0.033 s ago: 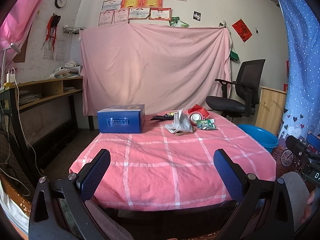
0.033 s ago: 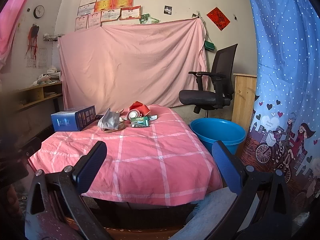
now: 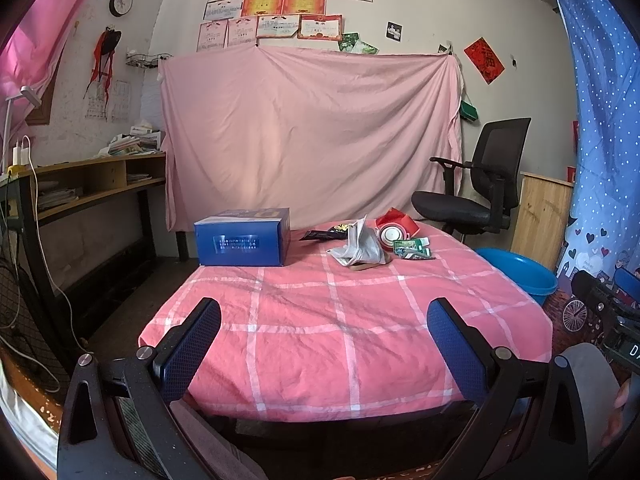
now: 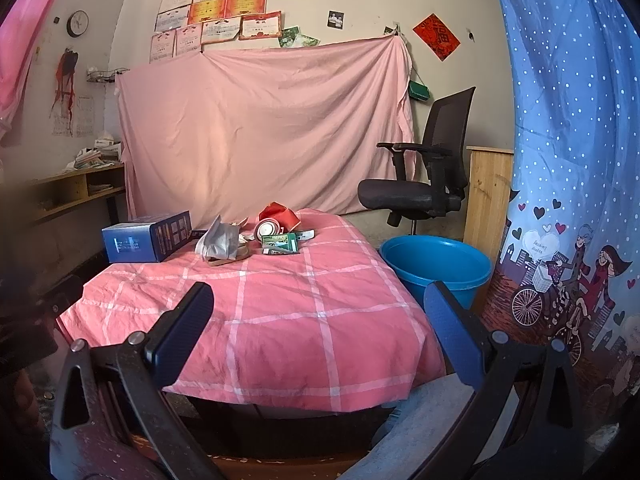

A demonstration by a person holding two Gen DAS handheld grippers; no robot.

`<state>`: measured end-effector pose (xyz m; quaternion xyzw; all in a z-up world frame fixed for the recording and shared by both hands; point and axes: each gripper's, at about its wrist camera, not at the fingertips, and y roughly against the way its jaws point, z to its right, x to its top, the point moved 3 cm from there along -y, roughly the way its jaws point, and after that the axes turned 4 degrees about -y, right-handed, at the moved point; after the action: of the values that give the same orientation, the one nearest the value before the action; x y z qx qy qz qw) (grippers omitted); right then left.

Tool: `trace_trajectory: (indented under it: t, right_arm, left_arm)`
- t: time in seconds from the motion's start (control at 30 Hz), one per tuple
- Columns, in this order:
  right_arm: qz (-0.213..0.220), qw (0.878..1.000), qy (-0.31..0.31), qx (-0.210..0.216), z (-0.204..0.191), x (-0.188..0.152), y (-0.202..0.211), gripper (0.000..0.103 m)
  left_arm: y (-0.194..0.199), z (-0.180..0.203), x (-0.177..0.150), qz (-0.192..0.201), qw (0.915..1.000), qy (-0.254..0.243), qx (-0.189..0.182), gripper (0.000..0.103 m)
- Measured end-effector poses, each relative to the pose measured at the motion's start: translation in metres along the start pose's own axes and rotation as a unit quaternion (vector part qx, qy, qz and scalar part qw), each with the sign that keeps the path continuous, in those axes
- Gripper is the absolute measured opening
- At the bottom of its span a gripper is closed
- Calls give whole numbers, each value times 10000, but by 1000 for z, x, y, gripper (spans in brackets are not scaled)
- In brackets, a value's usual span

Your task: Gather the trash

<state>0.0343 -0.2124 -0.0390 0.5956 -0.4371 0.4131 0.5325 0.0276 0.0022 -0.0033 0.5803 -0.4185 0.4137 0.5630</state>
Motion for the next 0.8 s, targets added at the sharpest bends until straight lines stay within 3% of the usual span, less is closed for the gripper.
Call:
trace_trajectory:
  t: [0.4,0.6,0.8]
  right_arm:
    - [-194,9998,-88,16,9,7,-29,103]
    - [20,9995,175,273,8,29,-68,103]
    - [233,9981,399,400,4,58,-117,103]
  left_arm:
    - [-33,-1,7,-206,9997,-12,136,101]
    - [-80,-5,29,-41,9997,73,217,101]
    - [-130,-5,51,45,10000,-1,59,101]
